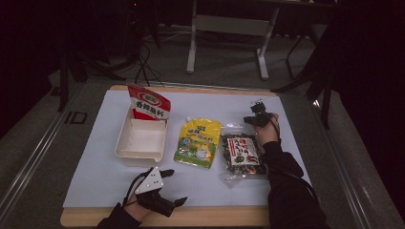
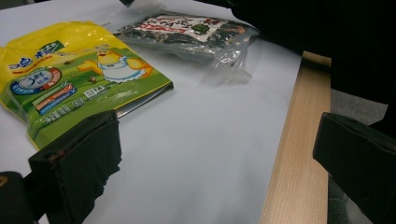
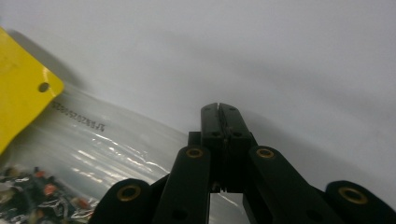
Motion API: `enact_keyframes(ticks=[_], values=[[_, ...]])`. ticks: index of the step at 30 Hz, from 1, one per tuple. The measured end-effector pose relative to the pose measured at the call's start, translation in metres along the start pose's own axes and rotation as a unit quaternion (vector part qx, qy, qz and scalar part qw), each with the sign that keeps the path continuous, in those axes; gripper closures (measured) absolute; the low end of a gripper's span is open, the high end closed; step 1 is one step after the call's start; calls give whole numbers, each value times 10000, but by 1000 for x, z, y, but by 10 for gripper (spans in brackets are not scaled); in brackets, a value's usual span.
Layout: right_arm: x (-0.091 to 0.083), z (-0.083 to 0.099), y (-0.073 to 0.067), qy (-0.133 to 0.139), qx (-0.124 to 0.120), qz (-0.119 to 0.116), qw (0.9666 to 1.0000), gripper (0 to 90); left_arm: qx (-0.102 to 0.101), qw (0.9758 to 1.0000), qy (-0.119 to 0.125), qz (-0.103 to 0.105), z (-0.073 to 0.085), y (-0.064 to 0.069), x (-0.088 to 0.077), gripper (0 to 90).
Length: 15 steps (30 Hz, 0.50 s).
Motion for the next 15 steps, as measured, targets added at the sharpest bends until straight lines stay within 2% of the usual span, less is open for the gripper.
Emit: enact_keyframes(ticks=[15], values=[[-5, 26, -13, -95, -94, -123, 9998, 900, 4, 10000, -20, 10, 0, 0, 1, 22]])
Point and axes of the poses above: each handheld gripper's, and its own axes: x roughly forward along the jaws, z roughly out of its underside, y roughly to its right, the point moved 6 cm from there along x, roughly forward along the jaws
